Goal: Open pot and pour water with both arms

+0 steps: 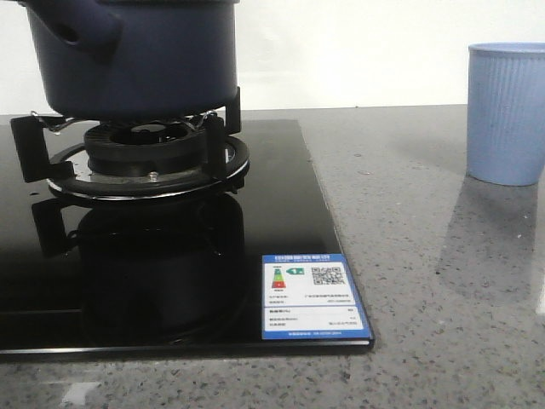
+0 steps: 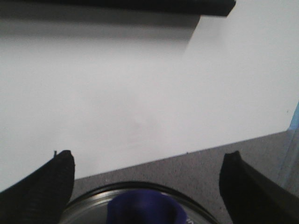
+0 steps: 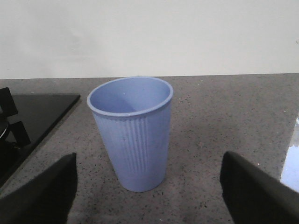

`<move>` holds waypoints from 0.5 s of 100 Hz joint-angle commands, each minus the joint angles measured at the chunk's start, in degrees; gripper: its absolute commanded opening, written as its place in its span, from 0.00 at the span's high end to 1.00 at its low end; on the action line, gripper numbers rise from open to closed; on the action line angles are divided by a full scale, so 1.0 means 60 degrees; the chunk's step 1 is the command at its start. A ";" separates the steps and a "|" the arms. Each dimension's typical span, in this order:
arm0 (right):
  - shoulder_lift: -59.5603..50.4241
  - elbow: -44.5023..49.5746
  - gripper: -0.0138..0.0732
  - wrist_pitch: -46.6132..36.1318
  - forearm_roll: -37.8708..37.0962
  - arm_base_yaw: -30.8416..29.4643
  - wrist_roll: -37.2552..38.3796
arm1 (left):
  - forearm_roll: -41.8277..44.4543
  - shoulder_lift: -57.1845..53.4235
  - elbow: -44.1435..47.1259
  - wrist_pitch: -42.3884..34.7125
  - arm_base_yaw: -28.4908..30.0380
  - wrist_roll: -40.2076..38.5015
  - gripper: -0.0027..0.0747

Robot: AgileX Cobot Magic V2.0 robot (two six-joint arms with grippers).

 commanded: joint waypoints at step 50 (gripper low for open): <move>-0.0010 -0.0250 0.92 -0.1879 -0.0090 -0.0071 0.0029 | 0.0094 -0.3614 -0.0068 0.1558 0.1148 0.1590 0.99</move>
